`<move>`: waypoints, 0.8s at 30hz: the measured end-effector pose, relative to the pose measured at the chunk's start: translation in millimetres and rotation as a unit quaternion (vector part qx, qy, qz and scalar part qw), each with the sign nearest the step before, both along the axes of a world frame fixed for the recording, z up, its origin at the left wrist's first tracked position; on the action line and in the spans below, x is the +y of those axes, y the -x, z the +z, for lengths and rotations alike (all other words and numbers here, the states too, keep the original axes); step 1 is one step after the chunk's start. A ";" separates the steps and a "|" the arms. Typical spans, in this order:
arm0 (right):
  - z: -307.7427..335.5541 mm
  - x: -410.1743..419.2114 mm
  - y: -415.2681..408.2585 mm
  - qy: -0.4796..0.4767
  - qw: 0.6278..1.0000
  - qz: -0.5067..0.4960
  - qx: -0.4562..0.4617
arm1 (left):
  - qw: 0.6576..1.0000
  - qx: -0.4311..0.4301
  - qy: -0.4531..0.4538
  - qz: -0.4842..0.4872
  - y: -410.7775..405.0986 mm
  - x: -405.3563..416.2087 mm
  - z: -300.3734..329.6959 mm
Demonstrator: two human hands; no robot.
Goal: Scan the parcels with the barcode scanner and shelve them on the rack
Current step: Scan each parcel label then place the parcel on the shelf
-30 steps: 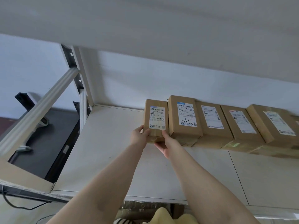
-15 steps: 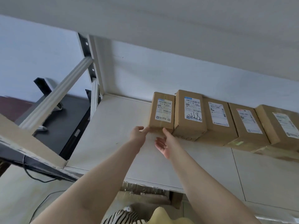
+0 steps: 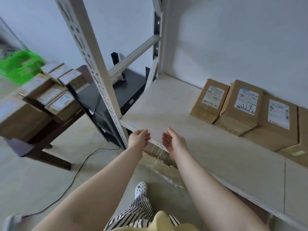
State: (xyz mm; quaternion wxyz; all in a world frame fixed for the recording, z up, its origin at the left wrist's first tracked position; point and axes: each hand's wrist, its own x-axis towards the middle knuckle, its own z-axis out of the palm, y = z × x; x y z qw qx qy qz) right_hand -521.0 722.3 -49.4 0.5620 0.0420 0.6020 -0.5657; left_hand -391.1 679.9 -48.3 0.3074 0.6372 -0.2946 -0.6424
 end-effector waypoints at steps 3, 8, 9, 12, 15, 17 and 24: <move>-4.8 -0.9 -36.9 -0.002 0.999 0.044 0.000 | 0.998 -0.017 -0.008 0.061 -47.6 11.1 -0.8; 8.9 -20.6 -98.8 0.018 0.991 0.130 0.002 | 0.987 -0.032 0.002 0.158 -130.7 -2.7 5.0; 11.3 -26.1 -111.4 0.018 0.989 0.145 0.002 | 0.984 -0.031 0.003 0.174 -145.9 -7.9 5.7; 14.8 -49.7 -157.0 0.020 0.983 0.185 -0.003 | 0.976 -0.023 0.002 0.214 -191.0 -27.0 3.8; 15.9 -78.4 -209.3 0.023 0.976 0.218 -0.005 | 0.973 -0.007 -0.002 0.231 -234.0 -47.8 -0.7; 15.7 -97.8 -242.4 0.024 0.972 0.232 -0.008 | 0.972 0.000 -0.002 0.236 -261.1 -63.0 -0.2; 11.2 -180.8 -379.4 0.008 0.967 0.254 -0.017 | 0.974 0.004 0.017 0.225 -393.6 -145.5 21.4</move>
